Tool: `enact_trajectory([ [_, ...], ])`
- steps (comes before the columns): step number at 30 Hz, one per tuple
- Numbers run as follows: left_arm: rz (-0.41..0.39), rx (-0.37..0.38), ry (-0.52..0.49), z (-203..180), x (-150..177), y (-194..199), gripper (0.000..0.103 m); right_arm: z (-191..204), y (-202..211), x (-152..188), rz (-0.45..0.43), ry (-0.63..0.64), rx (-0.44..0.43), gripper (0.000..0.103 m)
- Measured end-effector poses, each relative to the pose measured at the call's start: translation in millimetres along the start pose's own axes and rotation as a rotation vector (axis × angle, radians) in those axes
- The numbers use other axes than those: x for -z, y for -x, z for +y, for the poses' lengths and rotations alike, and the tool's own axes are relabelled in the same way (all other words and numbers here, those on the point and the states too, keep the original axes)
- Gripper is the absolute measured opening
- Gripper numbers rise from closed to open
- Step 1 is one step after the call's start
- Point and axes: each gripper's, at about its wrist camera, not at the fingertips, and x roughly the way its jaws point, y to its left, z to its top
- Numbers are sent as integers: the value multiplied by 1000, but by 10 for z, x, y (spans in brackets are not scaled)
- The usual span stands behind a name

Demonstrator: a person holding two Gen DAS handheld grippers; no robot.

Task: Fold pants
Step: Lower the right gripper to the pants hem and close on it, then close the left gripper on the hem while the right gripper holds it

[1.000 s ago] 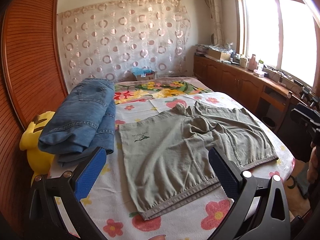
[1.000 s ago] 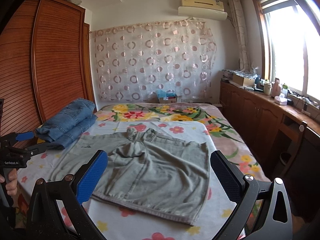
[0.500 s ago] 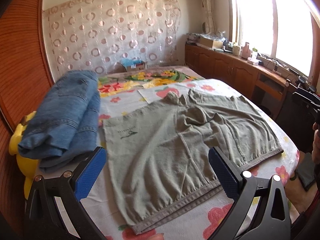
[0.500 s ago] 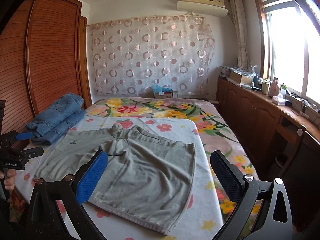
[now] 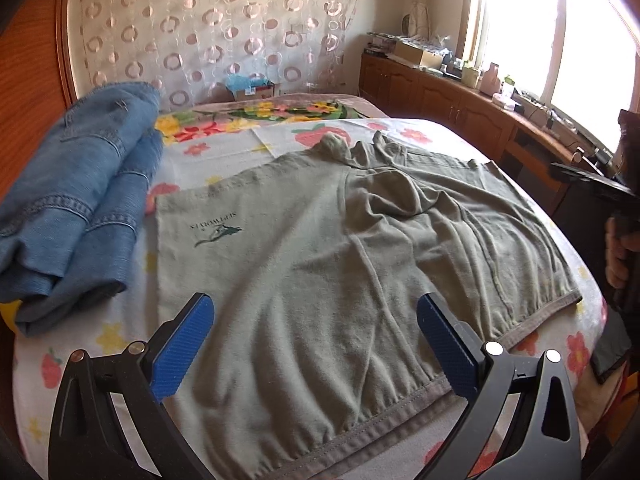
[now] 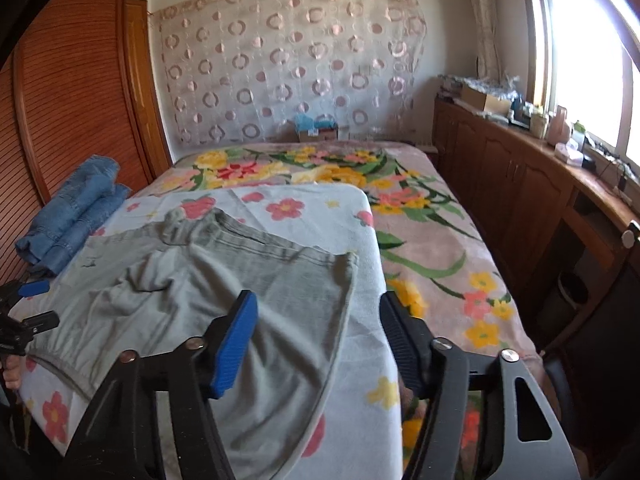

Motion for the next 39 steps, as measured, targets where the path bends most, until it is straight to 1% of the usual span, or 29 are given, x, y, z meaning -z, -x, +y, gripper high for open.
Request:
enact_trajectory([
  [1,0,6,3,2,4,-7,102,-12,-47,-37,20,-12,-9,50],
  [2,0,8,4,2,8,-13,102,-39,-100,-79,40,-22,-14,48],
  [5,12,7,3,3,35,-51,102,-128,-247,-221,95,-27,-13,44],
  [9,26,8,1,9,66,-99,102,-178,-346,-363,156,-40,-25,38],
  [13,42,32,19,34,94,-122,102,-197,-427,-529,186,-51,-41,32],
  [15,50,37,24,39,97,-129,102,-184,-451,-609,204,-59,-47,32],
  [16,53,37,25,45,101,-139,102,-176,-436,-638,200,-57,-47,31],
  [18,58,37,26,48,102,-146,102,-177,-427,-718,206,-65,-56,27],
  [19,59,38,26,47,105,-144,102,-185,-428,-745,208,-69,-62,22],
  [20,60,37,26,45,111,-142,102,-185,-418,-762,210,-66,-64,13],
  [22,61,36,25,46,109,-143,102,-189,-358,-781,203,-58,-56,6],
  [26,66,33,21,48,108,-154,102,-354,-303,-822,152,-91,0,4],
  [30,70,28,20,54,106,-164,102,-363,-296,-749,169,-90,44,4],
  [32,71,25,18,51,109,-172,102,-284,-362,-724,187,-82,50,4],
  [34,74,22,16,46,110,-169,102,-232,-327,-741,182,-70,65,4],
  [35,77,19,14,44,110,-172,102,-202,-286,-745,179,-66,57,9],
  [39,86,13,13,47,108,-189,102,-59,-194,-830,154,-20,57,19],
])
